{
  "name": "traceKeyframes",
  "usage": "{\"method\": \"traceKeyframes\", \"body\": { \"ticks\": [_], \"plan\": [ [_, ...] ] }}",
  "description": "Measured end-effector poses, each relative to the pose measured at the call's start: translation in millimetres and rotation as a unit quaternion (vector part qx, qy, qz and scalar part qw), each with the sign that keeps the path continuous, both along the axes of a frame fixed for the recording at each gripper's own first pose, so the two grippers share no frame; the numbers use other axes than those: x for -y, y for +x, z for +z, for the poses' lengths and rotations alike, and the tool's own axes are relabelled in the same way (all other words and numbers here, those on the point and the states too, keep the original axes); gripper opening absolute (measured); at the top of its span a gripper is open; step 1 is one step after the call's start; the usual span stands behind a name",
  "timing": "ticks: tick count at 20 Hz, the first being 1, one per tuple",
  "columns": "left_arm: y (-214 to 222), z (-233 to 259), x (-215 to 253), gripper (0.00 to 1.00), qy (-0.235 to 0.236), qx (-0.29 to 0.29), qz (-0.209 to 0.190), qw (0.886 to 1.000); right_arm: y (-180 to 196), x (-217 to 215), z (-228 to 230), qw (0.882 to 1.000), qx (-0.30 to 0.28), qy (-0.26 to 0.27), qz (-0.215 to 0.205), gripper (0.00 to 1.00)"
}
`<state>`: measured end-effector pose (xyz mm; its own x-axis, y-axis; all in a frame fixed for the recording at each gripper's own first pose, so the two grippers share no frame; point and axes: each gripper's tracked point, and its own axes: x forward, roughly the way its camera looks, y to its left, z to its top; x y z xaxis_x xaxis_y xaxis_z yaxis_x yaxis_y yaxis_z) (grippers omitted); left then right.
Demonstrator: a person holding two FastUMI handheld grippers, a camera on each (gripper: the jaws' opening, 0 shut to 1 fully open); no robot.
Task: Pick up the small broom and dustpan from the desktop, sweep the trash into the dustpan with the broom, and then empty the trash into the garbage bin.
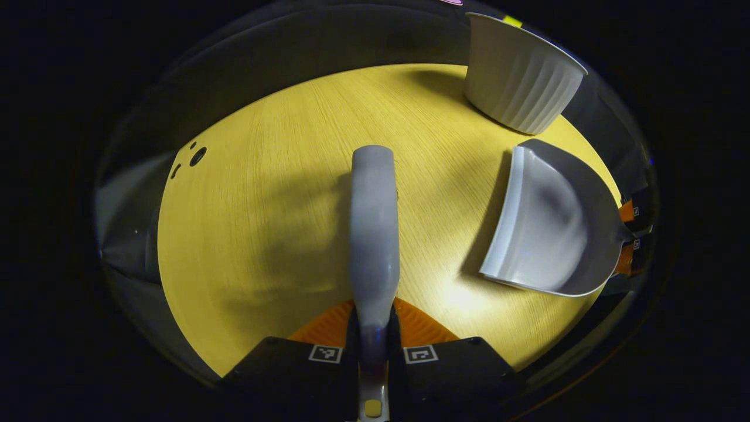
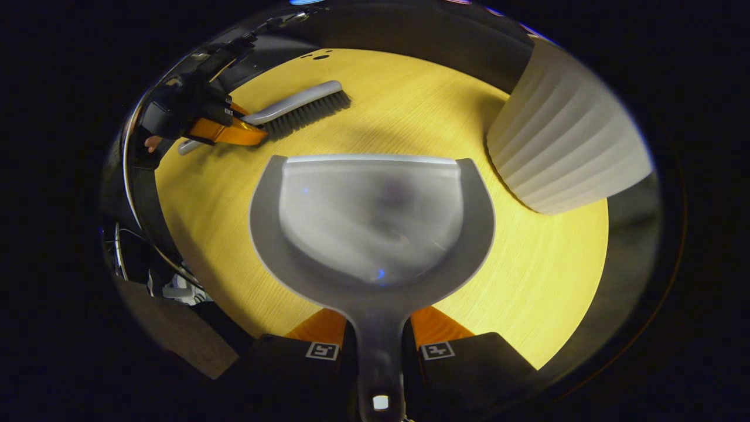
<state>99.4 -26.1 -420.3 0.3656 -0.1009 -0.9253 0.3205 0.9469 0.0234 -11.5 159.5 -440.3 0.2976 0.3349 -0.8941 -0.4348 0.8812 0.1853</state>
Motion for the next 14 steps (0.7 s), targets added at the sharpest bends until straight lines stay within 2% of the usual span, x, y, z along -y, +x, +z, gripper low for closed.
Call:
{"method": "traceKeyframes", "body": {
  "ticks": [4,8,9,10,11,14],
  "plan": [
    [-1,0,0,0.24,0.008,-0.001,0.004,1.000,2,-2,-12,1.000,-0.008,-0.022,-0.004,0.36],
    [-1,-1,0,0.27,0.010,-0.002,0.002,1.000,2,-7,-9,1.000,-0.010,-0.004,-0.015,0.36],
    [-1,0,-1,0.23,0.012,-0.002,0.001,1.000,2,-8,-9,1.000,-0.011,-0.002,-0.015,0.36],
    [-1,-1,-1,0.27,0.014,-0.003,-0.001,1.000,2,-8,-9,1.000,-0.010,-0.003,-0.015,0.42],
    [-1,-1,-1,0.27,0.013,-0.004,-0.003,1.000,2,-9,-9,1.000,-0.011,-0.004,-0.014,0.37],
    [-2,2,2,0.29,0.005,0.002,-0.014,1.000,0,-18,-3,0.999,-0.014,0.019,-0.025,0.40]
  ]
}}
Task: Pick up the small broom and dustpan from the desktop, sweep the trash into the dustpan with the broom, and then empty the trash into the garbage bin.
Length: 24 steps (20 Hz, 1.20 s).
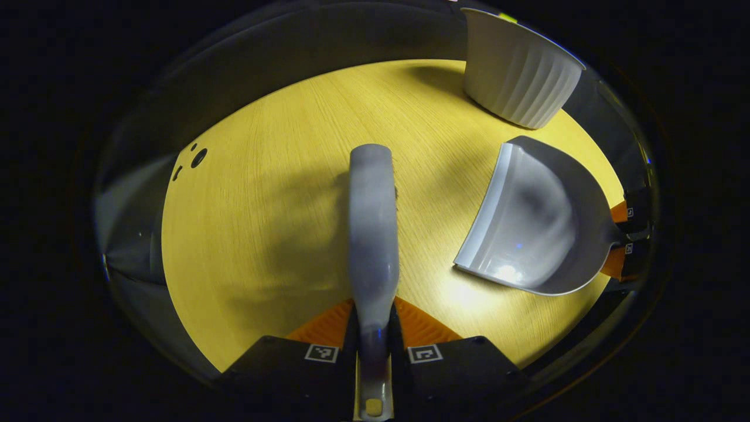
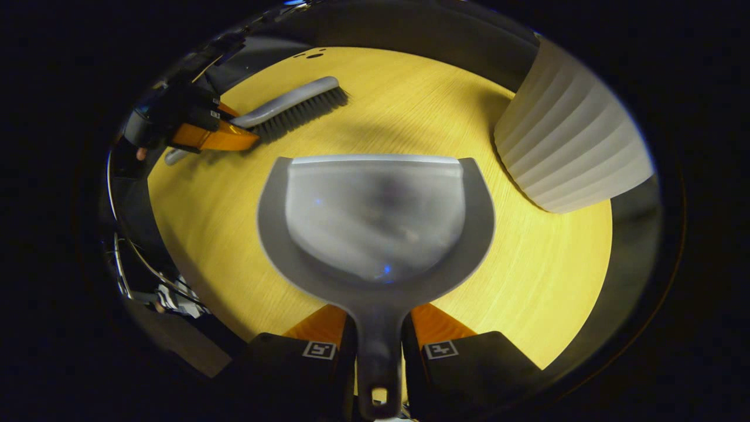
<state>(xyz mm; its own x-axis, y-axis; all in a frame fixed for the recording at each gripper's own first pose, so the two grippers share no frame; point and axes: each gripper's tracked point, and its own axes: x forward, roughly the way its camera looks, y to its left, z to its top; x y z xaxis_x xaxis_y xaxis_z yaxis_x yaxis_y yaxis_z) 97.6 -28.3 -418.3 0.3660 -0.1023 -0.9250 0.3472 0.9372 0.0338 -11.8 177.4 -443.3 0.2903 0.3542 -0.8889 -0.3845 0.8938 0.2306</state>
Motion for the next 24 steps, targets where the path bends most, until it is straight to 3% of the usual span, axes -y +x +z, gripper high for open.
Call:
{"method": "traceKeyframes", "body": {
  "ticks": [1,2,4,5,6,7,8,9,13,17,20,24],
  "plan": [
    [1,3,0,0.34,0.001,0.007,-0.002,1.000,0,-3,5,1.000,0.000,0.012,-0.007,0.41],
    [-1,5,2,0.40,0.002,0.010,-0.006,1.000,-1,-3,8,1.000,-0.003,0.018,-0.012,0.49],
    [-1,10,4,0.65,0.005,0.013,-0.009,1.000,-2,-4,9,0.999,-0.012,0.029,-0.018,0.51],
    [-1,12,3,0.70,0.008,0.014,-0.011,1.000,-1,-5,12,0.999,-0.012,0.033,-0.021,0.54],
    [-2,14,1,0.73,0.012,0.018,-0.011,1.000,-2,-4,15,0.999,-0.011,0.034,-0.021,0.66],
    [-3,17,4,0.85,0.005,0.019,-0.014,1.000,-4,-3,19,0.999,-0.010,0.033,-0.022,0.72],
    [-5,21,8,0.90,-0.005,0.018,-0.017,1.000,-7,0,22,0.999,-0.007,0.030,-0.023,0.95],
    [-8,25,11,0.93,-0.013,0.017,-0.018,1.000,-6,2,27,0.999,-0.003,0.029,-0.023,0.97],
    [-7,56,10,0.95,-0.023,0.060,-0.006,0.998,-2,10,64,0.997,0.033,0.053,-0.054,0.99],
    [6,123,11,0.94,-0.052,0.164,0.014,0.985,21,22,123,0.986,0.106,0.085,-0.099,0.99],
    [13,187,14,0.94,-0.086,0.260,0.024,0.961,46,35,184,0.967,0.191,0.104,-0.136,1.00],
    [18,271,17,0.94,-0.110,0.376,0.026,0.920,77,57,266,0.928,0.317,0.099,-0.167,1.00]
  ]
}}
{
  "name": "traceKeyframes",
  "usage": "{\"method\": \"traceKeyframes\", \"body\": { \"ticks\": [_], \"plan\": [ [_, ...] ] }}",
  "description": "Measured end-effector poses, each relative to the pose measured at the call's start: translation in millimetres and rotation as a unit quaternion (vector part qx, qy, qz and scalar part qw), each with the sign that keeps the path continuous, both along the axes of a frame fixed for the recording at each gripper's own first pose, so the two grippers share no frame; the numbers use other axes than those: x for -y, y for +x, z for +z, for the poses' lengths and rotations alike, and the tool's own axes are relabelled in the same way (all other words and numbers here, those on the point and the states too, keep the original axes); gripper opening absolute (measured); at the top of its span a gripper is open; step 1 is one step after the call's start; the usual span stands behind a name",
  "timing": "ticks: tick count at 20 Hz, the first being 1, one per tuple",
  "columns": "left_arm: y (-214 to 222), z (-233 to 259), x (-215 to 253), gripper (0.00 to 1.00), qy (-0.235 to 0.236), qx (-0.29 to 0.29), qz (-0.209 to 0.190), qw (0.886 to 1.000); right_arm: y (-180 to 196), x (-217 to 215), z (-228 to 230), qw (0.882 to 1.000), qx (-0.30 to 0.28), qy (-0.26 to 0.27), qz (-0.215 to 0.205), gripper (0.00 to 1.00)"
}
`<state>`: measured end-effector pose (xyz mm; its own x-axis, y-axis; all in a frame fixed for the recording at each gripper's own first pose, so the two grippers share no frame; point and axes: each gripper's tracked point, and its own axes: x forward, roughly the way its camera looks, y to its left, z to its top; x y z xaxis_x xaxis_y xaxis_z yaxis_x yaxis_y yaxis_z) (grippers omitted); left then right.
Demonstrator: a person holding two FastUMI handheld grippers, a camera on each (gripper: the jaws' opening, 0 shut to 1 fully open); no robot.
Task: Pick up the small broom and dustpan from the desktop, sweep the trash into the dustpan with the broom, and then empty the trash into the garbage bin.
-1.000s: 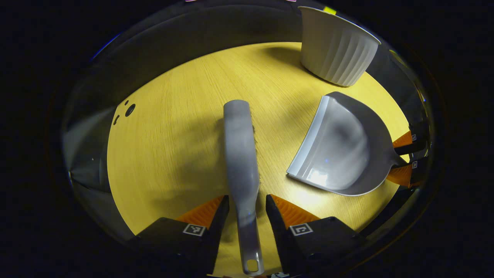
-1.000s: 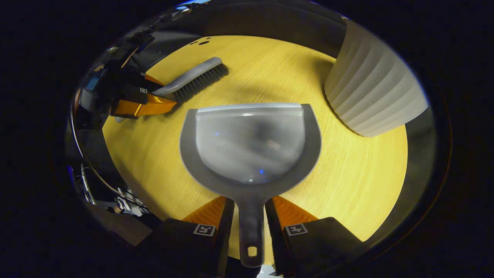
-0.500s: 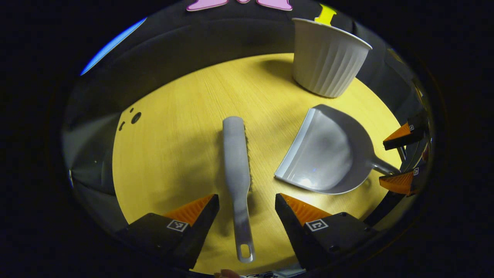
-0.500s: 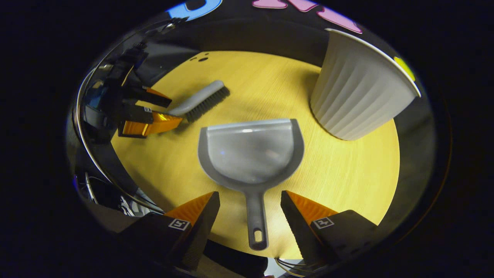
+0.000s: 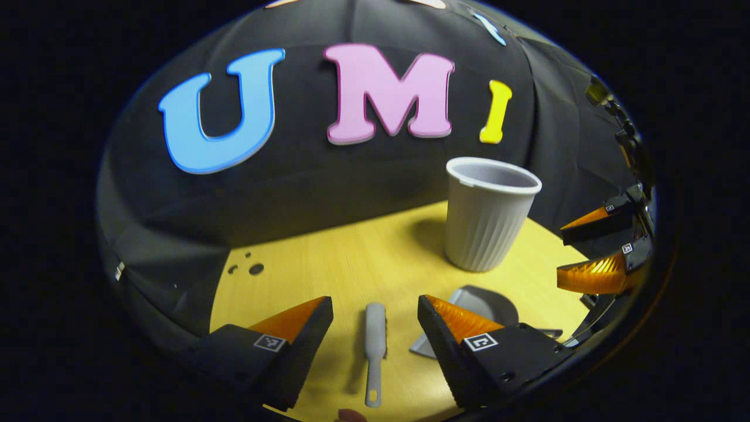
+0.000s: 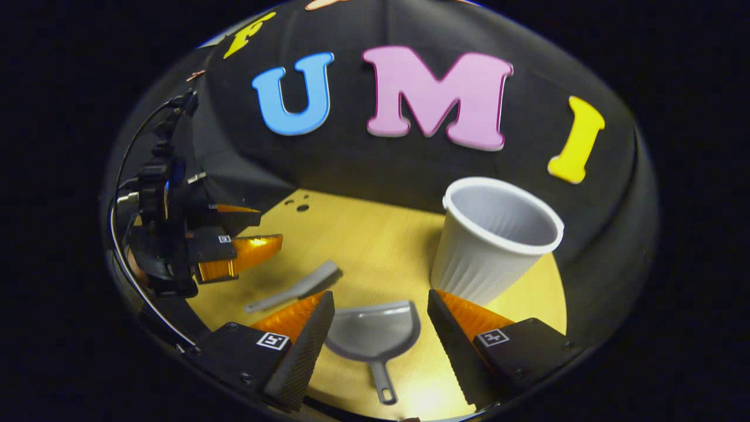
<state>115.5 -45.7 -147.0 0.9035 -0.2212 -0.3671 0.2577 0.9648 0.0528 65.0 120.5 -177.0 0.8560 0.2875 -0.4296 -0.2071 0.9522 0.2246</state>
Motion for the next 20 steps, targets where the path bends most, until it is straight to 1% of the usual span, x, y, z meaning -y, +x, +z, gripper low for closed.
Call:
{"method": "traceKeyframes", "body": {
  "ticks": [3,6,8,9,11,14,20],
  "plan": [
    [-1,61,7,0.94,-0.039,0.074,0.005,0.996,10,9,43,0.997,0.071,-0.009,-0.032,0.99],
    [-14,96,7,0.94,-0.087,0.110,0.016,0.990,19,16,84,0.991,0.121,-0.012,-0.055,0.98],
    [-21,119,4,0.95,-0.094,0.127,0.019,0.987,17,16,107,0.987,0.147,-0.013,-0.064,0.98],
    [-23,129,1,0.95,-0.087,0.138,0.023,0.986,18,18,107,0.985,0.160,-0.012,-0.067,0.98],
    [-33,137,2,0.95,-0.077,0.153,0.016,0.985,18,23,113,0.982,0.170,-0.011,-0.076,0.98],
    [-33,139,3,0.95,-0.076,0.160,0.012,0.984,18,28,119,0.981,0.174,0.002,-0.089,0.98],
    [-40,130,6,0.95,-0.090,0.147,-0.001,0.985,18,24,121,0.981,0.168,0.010,-0.096,0.98]
  ]
}}
